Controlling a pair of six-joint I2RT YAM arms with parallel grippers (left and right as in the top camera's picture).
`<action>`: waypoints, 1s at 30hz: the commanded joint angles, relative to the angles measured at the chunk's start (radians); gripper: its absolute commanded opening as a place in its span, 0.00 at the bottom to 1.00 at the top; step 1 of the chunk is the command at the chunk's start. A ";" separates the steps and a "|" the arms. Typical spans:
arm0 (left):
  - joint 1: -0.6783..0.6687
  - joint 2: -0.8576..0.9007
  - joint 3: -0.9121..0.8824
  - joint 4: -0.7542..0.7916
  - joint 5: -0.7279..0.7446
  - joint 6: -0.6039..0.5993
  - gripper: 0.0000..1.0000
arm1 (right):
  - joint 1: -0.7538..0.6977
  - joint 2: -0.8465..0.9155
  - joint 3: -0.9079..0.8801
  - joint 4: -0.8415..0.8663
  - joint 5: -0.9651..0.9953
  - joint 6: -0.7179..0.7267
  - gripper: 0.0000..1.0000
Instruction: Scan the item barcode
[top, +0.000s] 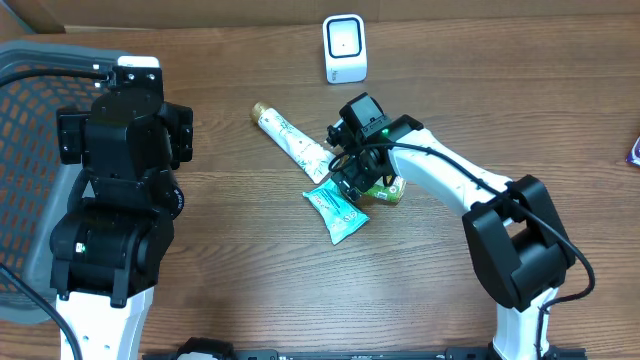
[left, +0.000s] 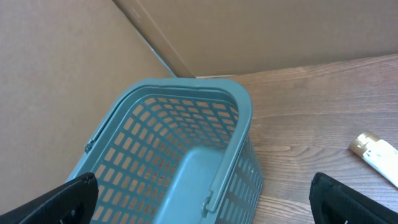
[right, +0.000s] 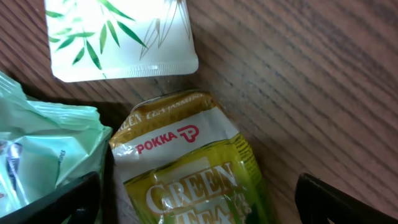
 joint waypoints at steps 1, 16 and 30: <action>0.000 0.004 0.001 0.003 0.002 0.008 1.00 | -0.003 0.033 0.026 0.005 -0.010 -0.016 1.00; 0.000 0.004 0.001 0.003 0.002 0.008 1.00 | -0.001 0.061 0.026 0.010 -0.010 -0.015 1.00; 0.000 0.004 0.001 0.003 0.002 0.008 1.00 | -0.001 0.061 0.026 0.021 -0.010 -0.015 0.71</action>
